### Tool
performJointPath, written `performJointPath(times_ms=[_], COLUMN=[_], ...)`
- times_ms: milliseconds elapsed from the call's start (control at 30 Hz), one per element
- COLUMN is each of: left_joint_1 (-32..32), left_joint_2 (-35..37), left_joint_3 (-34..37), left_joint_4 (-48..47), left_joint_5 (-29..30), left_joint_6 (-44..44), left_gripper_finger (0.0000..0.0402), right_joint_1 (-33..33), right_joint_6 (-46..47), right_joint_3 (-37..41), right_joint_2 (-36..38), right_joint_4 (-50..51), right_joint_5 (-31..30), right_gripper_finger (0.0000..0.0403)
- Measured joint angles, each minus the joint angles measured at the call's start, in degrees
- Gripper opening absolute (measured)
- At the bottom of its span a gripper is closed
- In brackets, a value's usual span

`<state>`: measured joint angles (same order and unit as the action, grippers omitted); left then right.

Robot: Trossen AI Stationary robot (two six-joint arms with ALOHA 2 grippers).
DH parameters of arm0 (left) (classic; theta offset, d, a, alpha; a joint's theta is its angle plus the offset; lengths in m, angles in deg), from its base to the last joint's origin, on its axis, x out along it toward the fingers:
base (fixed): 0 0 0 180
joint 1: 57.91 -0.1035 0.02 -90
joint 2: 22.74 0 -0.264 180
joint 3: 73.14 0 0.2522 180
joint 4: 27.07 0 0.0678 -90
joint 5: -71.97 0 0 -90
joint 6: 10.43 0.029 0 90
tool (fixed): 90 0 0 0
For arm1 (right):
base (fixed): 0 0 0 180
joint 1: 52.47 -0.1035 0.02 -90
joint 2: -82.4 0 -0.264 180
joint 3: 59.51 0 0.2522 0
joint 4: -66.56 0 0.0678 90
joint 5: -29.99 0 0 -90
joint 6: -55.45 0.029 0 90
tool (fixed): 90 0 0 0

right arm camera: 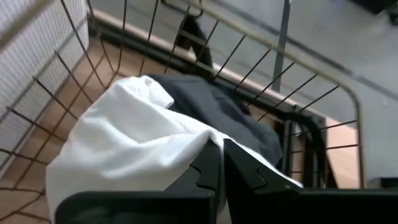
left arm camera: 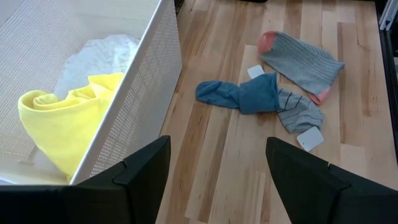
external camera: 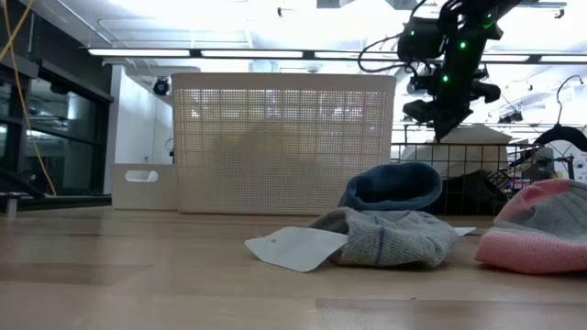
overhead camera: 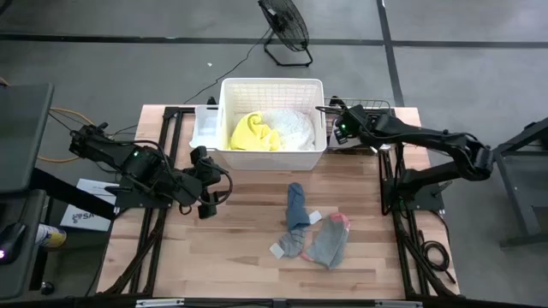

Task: Pick & Place Cloths
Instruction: Put the white shorts into the wire basket

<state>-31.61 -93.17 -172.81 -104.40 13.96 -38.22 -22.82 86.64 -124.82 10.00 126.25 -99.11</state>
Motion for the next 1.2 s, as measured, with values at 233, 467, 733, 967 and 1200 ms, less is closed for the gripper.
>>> performJointPath(times_ms=[233,467,733,967,1200], left_joint_1=[0.01,-0.01,0.0,0.01,0.01], left_joint_2=[0.0,0.0,0.02,0.02,0.02], left_joint_3=[0.0,0.0,0.0,0.0,0.0], left_joint_4=[0.0,0.0,-0.04,-0.08,-0.71], left_joint_5=[-0.01,-0.02,-0.02,-0.02,-0.02], left_joint_6=[0.0,-0.01,0.0,-0.02,-0.02], left_gripper_finger=[0.0257,0.0257,0.0257,0.0257,0.0257], right_joint_1=[3.79,6.21,7.18,7.52,7.52], right_joint_6=[-2.92,-4.38,-5.98,-6.07,-8.05], right_joint_3=[0.0,-0.11,-0.13,-0.02,-0.02], right_joint_2=[-4.62,-9.24,-10.38,-10.09,-9.99], right_joint_4=[-1.64,-2.09,-4.13,-4.43,-4.96], right_joint_5=[8.58,13.4,16.36,17.85,19.74], right_gripper_finger=[0.0004,0.0004,0.0004,0.0004,0.0004])
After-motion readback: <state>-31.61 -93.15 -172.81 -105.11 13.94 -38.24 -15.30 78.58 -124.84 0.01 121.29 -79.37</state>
